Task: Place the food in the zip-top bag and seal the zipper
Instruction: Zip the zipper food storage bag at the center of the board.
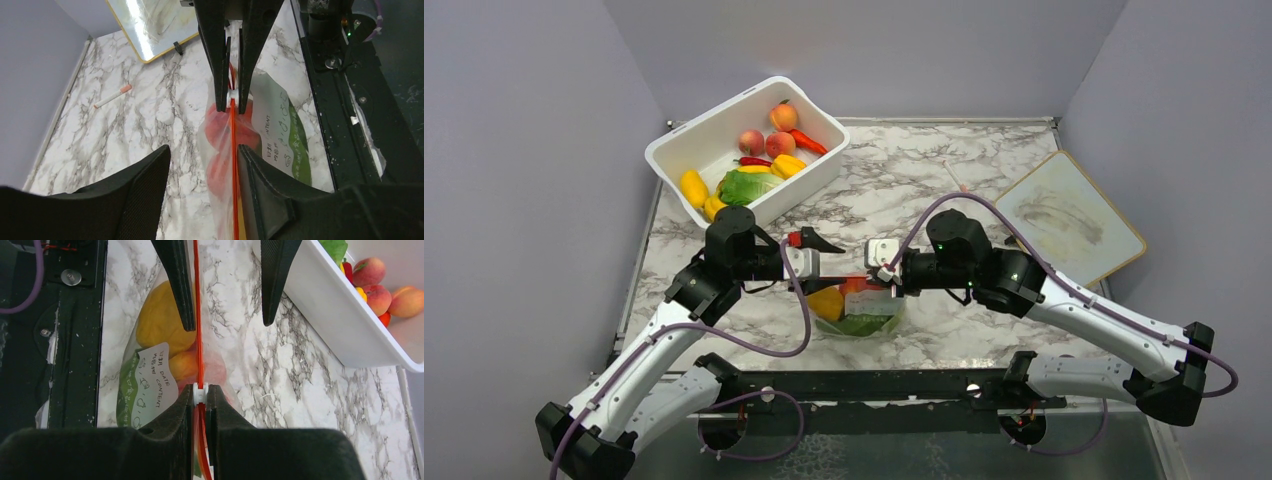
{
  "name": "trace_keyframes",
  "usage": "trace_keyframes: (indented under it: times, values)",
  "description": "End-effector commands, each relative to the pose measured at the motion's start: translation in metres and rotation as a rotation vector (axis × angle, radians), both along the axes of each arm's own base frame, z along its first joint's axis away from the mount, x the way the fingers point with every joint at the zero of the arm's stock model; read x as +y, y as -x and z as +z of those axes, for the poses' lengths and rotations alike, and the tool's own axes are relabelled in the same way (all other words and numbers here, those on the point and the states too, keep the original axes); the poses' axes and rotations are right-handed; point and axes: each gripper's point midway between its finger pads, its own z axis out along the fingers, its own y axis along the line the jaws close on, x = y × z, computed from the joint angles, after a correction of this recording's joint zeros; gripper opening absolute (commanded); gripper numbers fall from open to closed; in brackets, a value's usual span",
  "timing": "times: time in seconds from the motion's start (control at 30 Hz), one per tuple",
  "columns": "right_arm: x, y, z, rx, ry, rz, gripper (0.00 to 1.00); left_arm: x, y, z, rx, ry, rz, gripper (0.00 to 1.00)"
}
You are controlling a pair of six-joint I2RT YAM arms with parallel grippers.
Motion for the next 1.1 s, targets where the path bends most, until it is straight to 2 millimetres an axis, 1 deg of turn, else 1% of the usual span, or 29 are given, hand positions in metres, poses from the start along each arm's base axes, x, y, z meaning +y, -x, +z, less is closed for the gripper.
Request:
trace_keyframes:
  times: [0.0,0.1,0.17,0.23,0.27,0.4,0.57,0.87,1.07]
  values:
    - [0.015,0.0,0.043,-0.069,-0.133,0.045,0.01,-0.002,0.004,0.0,-0.006,0.0,-0.039,0.49]
    - [0.014,-0.001,0.043,-0.067,-0.132,0.036,0.01,-0.001,0.01,-0.004,0.023,-0.014,-0.063,0.36]
    - [0.012,-0.001,0.044,-0.071,-0.137,0.032,0.01,0.0,0.014,-0.007,0.034,-0.023,-0.078,0.22]
    - [0.01,-0.001,0.045,-0.077,-0.141,0.026,0.01,0.001,0.016,-0.009,0.037,-0.029,-0.08,0.05]
    - [0.009,-0.001,0.046,-0.08,-0.143,0.022,0.01,0.002,0.017,-0.009,0.034,-0.032,-0.079,0.0]
    - [0.004,-0.001,0.043,-0.088,-0.134,0.01,0.01,0.005,0.015,-0.009,0.022,-0.052,-0.061,0.0]
    - [-0.009,-0.004,0.039,-0.103,-0.104,-0.035,0.01,0.014,-0.001,-0.008,-0.028,-0.087,0.051,0.0]
    - [-0.048,-0.01,0.036,-0.145,-0.036,-0.158,0.01,0.029,-0.017,0.008,-0.088,-0.111,0.185,0.0]
    - [-0.076,-0.011,0.035,-0.136,0.026,-0.248,0.01,0.037,-0.026,0.015,-0.113,-0.123,0.261,0.0]
